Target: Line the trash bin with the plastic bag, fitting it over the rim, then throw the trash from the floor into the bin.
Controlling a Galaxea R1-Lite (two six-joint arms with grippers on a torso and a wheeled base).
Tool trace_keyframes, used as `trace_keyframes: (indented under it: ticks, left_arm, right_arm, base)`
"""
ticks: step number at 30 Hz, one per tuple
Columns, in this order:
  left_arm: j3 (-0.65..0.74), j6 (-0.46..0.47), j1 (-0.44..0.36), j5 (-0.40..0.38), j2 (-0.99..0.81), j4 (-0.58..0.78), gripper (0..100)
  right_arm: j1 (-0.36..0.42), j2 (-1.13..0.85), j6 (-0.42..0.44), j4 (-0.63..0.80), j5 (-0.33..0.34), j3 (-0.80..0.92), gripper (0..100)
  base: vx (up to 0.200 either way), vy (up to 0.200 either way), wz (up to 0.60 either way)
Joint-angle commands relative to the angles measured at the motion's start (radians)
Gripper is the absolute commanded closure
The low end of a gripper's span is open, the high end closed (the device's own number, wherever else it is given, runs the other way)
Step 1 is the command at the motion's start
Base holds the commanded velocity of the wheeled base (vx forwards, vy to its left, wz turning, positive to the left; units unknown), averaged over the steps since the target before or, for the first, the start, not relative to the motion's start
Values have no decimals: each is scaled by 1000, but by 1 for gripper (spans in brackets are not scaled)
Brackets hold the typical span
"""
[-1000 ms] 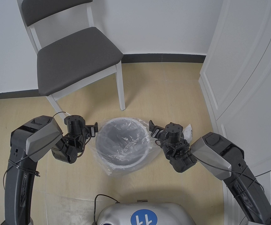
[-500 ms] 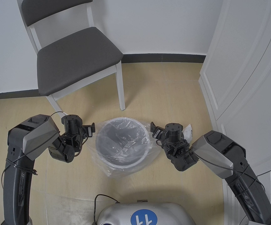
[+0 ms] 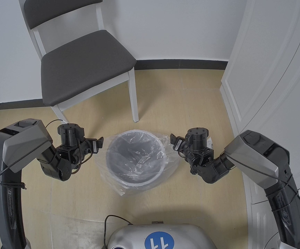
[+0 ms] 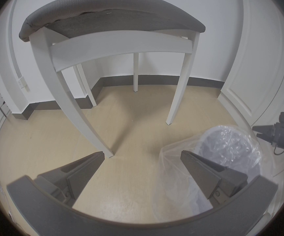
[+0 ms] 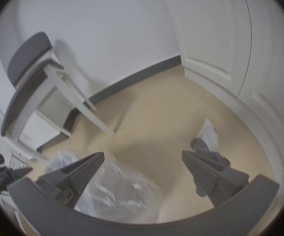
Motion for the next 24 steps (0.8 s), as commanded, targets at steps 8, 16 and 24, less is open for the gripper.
trace_keyframes:
  ticks: [8,16,24]
  left_arm:
    - [54,81,11,-34,-7,68,0]
    - [52,83,8,-35,24,91,0]
    - [55,81,12,-85,27,160,0]
  right_arm:
    - [8,-112,-43,161,126,186,0]
    - [11,-110,-52,164,129,206,0]
    - [11,-144,-103,158,178,290,0]
  base:
    - [0,0,0]
    - [0,0,0]
    - [0,0,0]
